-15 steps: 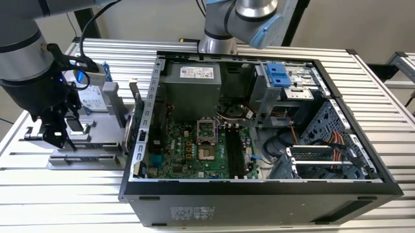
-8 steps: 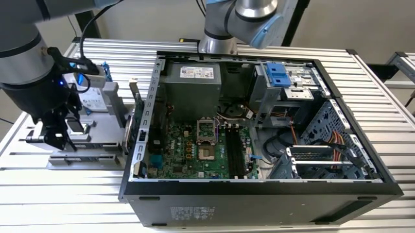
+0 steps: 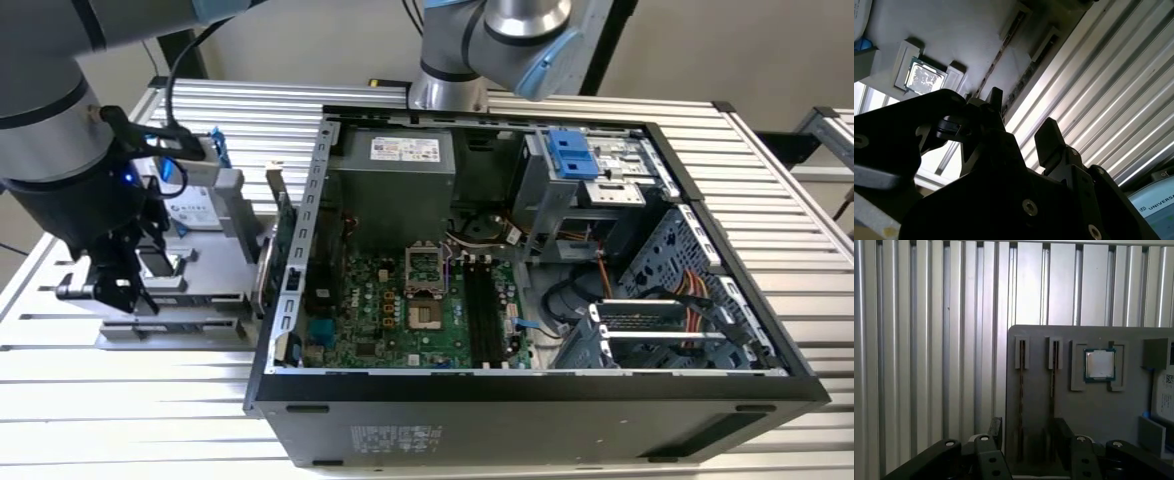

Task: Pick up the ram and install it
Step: 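Pick up the ram and move it above insertion slot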

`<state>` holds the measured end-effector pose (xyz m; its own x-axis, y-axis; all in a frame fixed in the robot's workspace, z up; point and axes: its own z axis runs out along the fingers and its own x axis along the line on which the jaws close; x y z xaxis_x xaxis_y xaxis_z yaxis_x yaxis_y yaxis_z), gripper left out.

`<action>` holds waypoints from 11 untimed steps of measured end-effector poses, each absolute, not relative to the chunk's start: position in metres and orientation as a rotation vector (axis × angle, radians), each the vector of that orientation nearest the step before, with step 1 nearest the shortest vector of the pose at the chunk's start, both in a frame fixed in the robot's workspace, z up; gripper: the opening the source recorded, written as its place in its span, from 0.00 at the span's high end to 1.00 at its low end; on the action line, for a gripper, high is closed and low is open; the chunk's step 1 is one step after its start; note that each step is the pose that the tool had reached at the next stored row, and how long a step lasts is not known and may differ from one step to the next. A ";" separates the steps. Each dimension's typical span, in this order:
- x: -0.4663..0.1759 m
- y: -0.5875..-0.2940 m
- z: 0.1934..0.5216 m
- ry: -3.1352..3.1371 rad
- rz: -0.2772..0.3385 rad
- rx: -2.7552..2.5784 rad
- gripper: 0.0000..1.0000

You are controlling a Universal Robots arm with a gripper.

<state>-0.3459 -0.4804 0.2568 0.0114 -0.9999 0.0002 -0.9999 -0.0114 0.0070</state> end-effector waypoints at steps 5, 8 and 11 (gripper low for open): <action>-0.346 -0.481 0.254 -2.210 -0.009 2.221 0.00; -0.346 -0.481 0.251 -2.212 -0.008 2.217 0.00; -0.346 -0.481 0.247 -2.212 -0.008 2.217 0.00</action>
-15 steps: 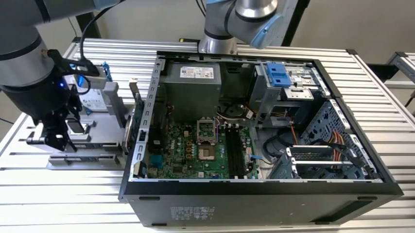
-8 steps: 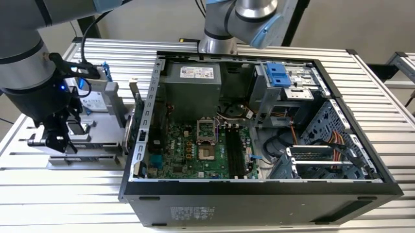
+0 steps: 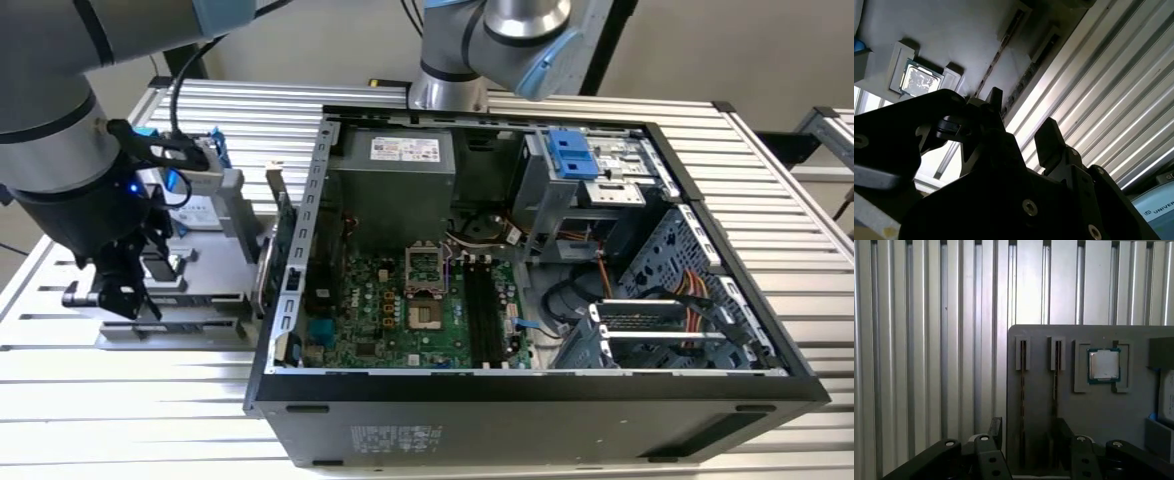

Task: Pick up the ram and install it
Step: 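Pick up the ram and move it above insertion slot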

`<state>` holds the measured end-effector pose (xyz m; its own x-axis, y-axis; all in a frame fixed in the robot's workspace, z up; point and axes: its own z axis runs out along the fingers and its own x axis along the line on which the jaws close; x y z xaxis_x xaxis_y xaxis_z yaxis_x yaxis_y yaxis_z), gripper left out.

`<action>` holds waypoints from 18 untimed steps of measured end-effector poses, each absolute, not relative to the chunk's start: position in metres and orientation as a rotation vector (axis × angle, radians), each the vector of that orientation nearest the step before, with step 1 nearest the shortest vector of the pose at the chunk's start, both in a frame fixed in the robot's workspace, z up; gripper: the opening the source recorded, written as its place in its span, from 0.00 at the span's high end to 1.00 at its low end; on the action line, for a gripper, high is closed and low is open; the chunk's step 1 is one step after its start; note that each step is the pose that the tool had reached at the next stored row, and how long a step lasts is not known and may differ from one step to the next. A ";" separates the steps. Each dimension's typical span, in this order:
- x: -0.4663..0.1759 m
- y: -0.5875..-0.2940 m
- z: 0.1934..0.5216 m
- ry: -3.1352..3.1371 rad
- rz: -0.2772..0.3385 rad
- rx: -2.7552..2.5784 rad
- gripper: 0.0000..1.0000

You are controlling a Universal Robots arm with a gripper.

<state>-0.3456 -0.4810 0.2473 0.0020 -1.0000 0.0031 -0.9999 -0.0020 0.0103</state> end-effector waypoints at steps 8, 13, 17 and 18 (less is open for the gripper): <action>-0.345 -0.481 0.240 -2.212 -0.008 2.217 0.00; -0.345 -0.481 0.236 -2.213 -0.006 2.215 0.00; -0.345 -0.480 0.233 -2.214 -0.005 2.214 0.00; -0.345 -0.480 0.232 -2.214 -0.005 2.213 0.00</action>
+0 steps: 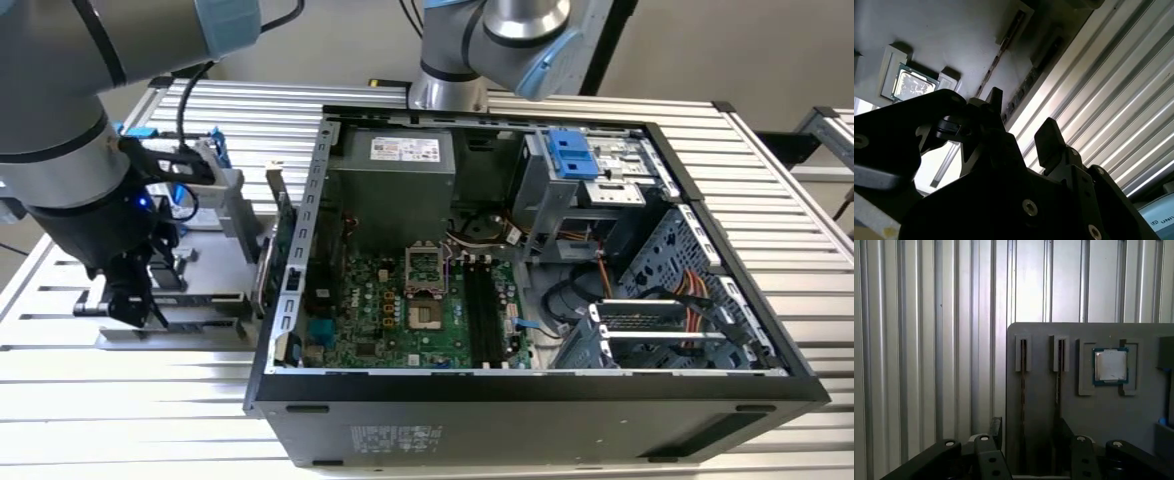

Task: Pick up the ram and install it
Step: 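Pick up the ram and move it above insertion slot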

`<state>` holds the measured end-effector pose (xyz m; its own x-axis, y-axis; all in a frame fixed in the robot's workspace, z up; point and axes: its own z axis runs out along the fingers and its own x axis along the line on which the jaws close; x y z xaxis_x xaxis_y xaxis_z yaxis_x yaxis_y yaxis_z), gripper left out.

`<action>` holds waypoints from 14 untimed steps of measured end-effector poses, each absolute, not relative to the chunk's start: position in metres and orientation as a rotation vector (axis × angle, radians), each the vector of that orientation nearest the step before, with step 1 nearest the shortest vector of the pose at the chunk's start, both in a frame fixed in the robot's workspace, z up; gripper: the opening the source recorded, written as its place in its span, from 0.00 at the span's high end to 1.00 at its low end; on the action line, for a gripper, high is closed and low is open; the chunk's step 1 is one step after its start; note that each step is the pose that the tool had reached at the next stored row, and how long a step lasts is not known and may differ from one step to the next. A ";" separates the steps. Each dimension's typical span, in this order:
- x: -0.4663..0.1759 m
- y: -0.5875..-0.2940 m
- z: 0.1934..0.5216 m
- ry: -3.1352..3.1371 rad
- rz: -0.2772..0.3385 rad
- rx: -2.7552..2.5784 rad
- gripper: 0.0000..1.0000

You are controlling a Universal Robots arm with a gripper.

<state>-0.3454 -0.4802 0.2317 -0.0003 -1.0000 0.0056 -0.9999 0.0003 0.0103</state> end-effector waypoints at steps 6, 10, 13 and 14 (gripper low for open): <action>-0.345 -0.479 0.226 -2.215 -0.004 2.211 0.00; -0.345 -0.479 0.222 -2.218 -0.004 2.208 0.00; -0.345 -0.478 0.219 -2.220 -0.004 2.206 0.00; -0.345 -0.478 0.219 -2.221 -0.004 2.205 0.00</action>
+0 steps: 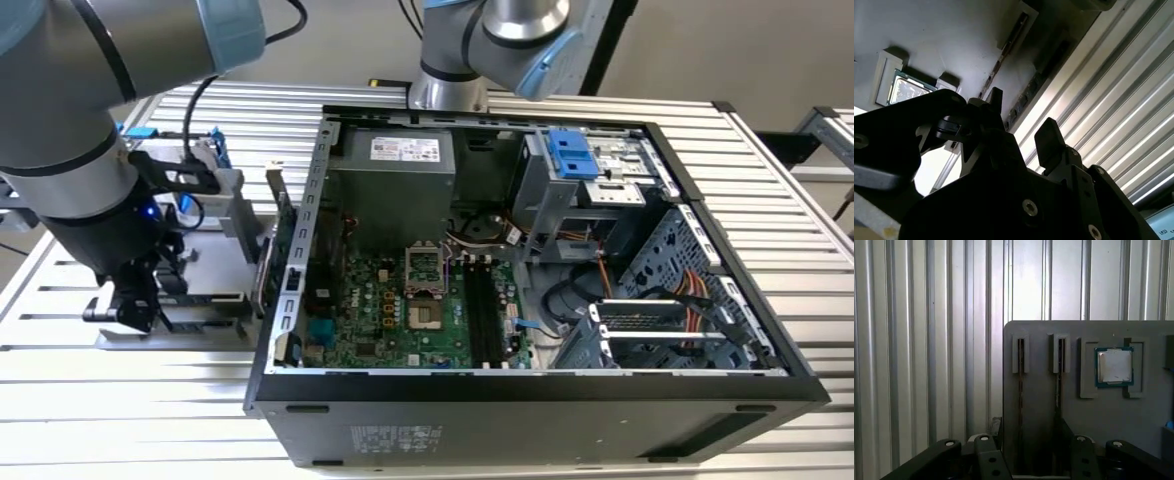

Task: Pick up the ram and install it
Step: 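Pick up the ram and move it above insertion slot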

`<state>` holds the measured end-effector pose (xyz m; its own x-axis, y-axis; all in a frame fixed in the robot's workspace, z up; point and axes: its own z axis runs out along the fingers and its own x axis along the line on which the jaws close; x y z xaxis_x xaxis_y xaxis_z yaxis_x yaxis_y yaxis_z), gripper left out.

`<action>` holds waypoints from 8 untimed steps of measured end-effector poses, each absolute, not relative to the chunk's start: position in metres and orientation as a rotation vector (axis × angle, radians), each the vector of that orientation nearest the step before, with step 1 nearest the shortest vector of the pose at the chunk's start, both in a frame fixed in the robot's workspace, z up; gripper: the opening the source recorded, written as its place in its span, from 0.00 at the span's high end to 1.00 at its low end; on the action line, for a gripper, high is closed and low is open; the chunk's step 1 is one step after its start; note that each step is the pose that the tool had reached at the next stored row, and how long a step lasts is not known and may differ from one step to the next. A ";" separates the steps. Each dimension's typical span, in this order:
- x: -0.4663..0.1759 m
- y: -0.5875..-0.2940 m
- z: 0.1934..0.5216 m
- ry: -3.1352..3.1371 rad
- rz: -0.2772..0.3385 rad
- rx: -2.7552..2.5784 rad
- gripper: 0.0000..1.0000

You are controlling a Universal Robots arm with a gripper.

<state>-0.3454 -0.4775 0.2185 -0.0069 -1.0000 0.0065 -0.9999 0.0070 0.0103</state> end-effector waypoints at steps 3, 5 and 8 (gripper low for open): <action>-0.345 -0.477 0.216 -2.223 -0.004 2.203 0.00; -0.345 -0.476 0.214 -2.224 -0.004 2.202 0.00; -0.345 -0.476 0.211 -2.225 -0.004 2.201 0.00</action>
<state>-0.3454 -0.4761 0.2112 -0.0111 -0.9999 0.0066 -0.9999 0.0111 0.0103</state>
